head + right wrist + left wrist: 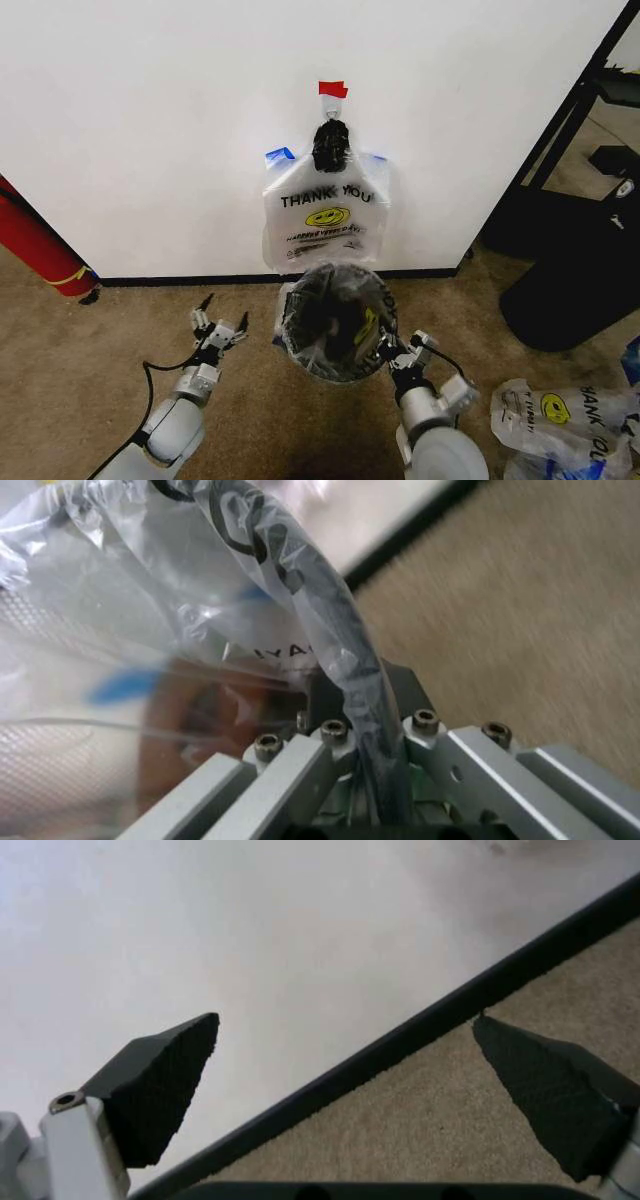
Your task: Pick up the garbage bag from the wall and place it over the trash bin.
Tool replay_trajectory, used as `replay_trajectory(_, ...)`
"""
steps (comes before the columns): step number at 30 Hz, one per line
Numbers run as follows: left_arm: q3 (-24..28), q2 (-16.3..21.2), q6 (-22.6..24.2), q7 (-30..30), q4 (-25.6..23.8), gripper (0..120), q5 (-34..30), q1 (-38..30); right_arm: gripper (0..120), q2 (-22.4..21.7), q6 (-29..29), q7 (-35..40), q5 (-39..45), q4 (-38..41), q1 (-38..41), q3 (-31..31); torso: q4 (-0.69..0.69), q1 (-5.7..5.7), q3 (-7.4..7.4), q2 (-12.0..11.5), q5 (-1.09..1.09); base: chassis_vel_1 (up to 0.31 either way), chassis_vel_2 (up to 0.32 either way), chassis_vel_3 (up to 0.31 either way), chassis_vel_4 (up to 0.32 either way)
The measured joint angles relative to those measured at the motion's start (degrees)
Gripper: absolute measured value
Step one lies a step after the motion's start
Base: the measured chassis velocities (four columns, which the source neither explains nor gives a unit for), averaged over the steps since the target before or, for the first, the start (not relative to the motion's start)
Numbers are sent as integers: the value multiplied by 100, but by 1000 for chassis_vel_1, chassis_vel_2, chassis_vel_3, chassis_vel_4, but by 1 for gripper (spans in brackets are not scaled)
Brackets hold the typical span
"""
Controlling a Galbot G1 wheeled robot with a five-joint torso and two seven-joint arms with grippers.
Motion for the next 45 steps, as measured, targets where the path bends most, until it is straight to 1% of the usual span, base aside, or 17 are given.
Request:
replay_trajectory(3, -75, -161, 1, -16, -127, 100, 4, 106, 0, 233, -497, 452, 142, -28, 136, 11, 1, 0, 0, 0, 1, 0, 0, 0, 0)
replay_trajectory(5, -76, -244, -5, -16, -249, 100, 30, 188, 0, 392, -660, 641, 147, -97, 243, 3, 0, 0, 0, 0, 1, 0, 0, 0, 0)
replay_trajectory(11, -48, -389, -23, -11, -489, 100, 120, 361, 0, 556, -867, 927, 45, -265, 436, 14, 0, 0, 0, 0, 1, 0, 0, 0, 0)
replay_trajectory(15, -46, -418, -65, -6, -529, 100, 150, 418, 0, 577, -970, 1006, 17, -268, 459, 55, 0, 0, 0, 0, 1, 0, 0, 0, 0)
replay_trajectory(19, -50, -439, -116, 2, -528, 100, 174, 466, 14, 584, -980, 884, -166, -331, 462, 81, 0, 0, 0, 0, 1, 0, 0, 0, 0)
replay_trajectory(20, -50, -439, -116, 2, -528, 100, 174, 466, 14, 584, -980, 884, -166, -331, 462, 81, 0, 0, 0, 0, 1, 0, 0, 0, 0)
replay_trajectory(26, -50, -448, -149, 9, -597, 100, 180, 517, 40, 562, -962, 843, -277, -367, 437, 120, 0, 0, 0, 0, 1, 0, 0, 0, 0)
replay_trajectory(27, -50, -448, -149, 9, -597, 100, 180, 517, 40, 562, -962, 843, -277, -367, 437, 120, 0, 0, 0, 0, 1, 0, 0, 0, 0)
replay_trajectory(29, -49, -447, -158, 10, -601, 100, 180, 523, 47, 548, -960, 840, -300, -367, 421, 121, 0, 0, 0, 0, 1, 0, 0, 0, 0)
replay_trajectory(34, -44, -454, -219, 12, -601, 100, 189, 537, 68, 508, -934, 811, -505, -368, 364, 111, 0, 0, 0, 0, 1, 0, 0, 0, 0)
replay_trajectory(35, -44, -454, -219, 12, -601, 100, 189, 537, 68, 508, -934, 811, -505, -368, 364, 111, 0, 0, 0, 0, 1, 0, 0, 0, 0)
replay_trajectory(37, -55, -465, -265, 13, -624, 100, 180, 544, 79, 445, -766, 600, -886, -317, 276, 67, 0, 0, 0, 0, 1, 0, 0, 0, 0)
replay_trajectory(39, -116, -509, -377, 13, -682, 100, 115, 541, 85, 363, -292, 151, -1406, -219, 127, -3, 0, 0, 0, 0, 1, 0, 0, 0, 0)
replay_trajectory(42, -370, -767, -798, 182, -1046, 100, -489, 513, 97, 258, 1542, -1485, -2832, -304, -113, -24, -1, 0, 0, 0, 0, 0, 0, 0, 0)
replay_trajectory(43, -370, -767, -798, 182, -1046, 100, -489, 513, 97, 258, 1542, -1485, -2832, -304, -113, -24, -1, 0, 0, 0, 0, 0, 0, 0, 0)
replay_trajectory(44, -436, -850, -962, 331, -1186, 100, -769, 516, 99, 259, 2003, -1925, -3243, -358, -130, 38, -1, 0, 0, 0, 5, 0, 0, 0, 0)
replay_trajectory(45, -516, -950, -1197, 580, -1354, 100, -1118, 528, 100, 280, 2453, -2268, -3704, -396, -128, 133, 1, 0, 0, 0, 2, 0, 0, 0, 0)
